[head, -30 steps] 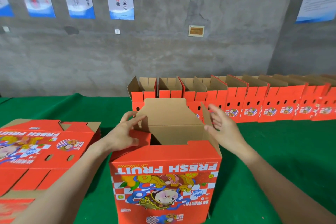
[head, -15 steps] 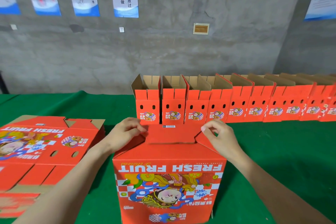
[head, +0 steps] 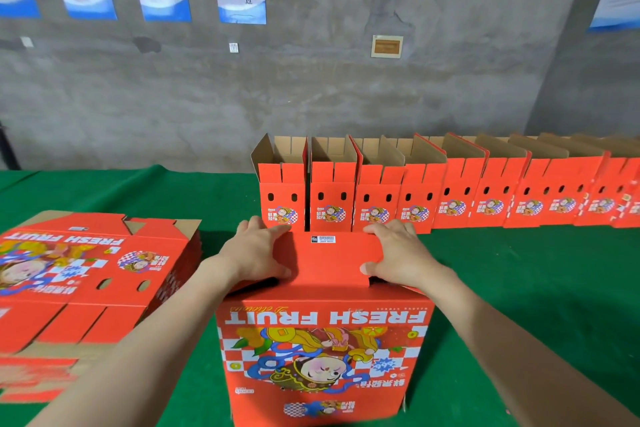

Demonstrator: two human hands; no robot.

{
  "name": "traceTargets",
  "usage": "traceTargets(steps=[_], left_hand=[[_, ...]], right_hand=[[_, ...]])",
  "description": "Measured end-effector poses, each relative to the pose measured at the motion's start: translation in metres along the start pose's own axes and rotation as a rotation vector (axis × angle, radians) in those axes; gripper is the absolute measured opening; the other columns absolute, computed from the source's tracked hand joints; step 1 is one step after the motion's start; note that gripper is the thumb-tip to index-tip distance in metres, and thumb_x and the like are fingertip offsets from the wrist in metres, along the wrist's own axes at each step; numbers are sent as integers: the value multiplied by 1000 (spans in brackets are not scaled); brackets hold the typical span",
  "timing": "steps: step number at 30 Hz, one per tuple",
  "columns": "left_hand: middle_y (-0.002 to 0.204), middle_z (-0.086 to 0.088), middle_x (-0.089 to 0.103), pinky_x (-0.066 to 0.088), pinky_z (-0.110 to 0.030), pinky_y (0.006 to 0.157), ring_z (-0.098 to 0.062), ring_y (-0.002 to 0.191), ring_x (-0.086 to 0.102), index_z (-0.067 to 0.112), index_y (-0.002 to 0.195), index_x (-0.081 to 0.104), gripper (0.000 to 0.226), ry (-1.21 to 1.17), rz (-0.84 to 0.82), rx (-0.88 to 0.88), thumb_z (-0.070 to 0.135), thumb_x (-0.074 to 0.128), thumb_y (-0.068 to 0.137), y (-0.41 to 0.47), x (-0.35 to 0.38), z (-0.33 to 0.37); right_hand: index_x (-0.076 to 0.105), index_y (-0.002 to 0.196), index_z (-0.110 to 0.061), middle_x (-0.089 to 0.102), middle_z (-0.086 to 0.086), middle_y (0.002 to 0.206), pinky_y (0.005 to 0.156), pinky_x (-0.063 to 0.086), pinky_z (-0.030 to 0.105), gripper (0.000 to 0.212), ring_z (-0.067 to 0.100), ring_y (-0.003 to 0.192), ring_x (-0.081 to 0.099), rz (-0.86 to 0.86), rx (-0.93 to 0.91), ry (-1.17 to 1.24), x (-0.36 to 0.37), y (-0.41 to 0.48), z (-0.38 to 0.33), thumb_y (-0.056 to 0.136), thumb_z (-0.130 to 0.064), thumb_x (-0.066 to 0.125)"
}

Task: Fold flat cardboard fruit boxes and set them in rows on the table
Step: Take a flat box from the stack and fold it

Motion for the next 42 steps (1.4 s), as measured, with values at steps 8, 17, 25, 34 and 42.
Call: traceTargets(steps=[8,17,25,34,42], left_hand=[[126,-11,38,32,-37,107,-30,126,33,33,145,33,85,-78,13,17,46,76,72,1,-1,-6],[121,-3,59,53,-22,71,-10,80,67,13,136,49,57,-1358,228,-257,23,68,83,-33,17,-51],[79,10,74,52,-17,57,-1,67,69,21,96,67,24,-1367,106,-202,29,45,98,-44,20,-53],[72,7,60,45,-20,64,-4,65,54,24,84,53,19,-1320,411,-154,40,51,93,-43,-5,-66],[83,-4,57,44,-13,56,-6,61,56,17,85,56,27,-1549,439,-103,-6,42,89,-45,6,-79]], right_hand=[[35,144,-29,30,1,143,109,28,38,70,22,137,18,5,-32,63,4,-1,6,83,-41,67],[61,117,-14,64,6,116,101,39,39,29,24,109,59,190,429,1270,13,-24,43,100,-33,46],[53,73,-13,60,6,70,63,48,34,36,20,68,58,-124,482,977,60,-53,57,102,-24,34],[65,102,-20,69,6,87,64,56,32,32,19,75,68,-248,201,1155,43,-26,53,97,-46,47],[60,107,-20,60,3,123,76,53,29,45,20,94,68,-137,-31,1280,44,-29,52,67,-17,80]])
Point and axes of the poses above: each hand's wrist, its own y-axis towards the middle knuckle, its own x-axis out of the palm, z = x × y, the point moved 1 cm from there along y, towards the middle knuckle
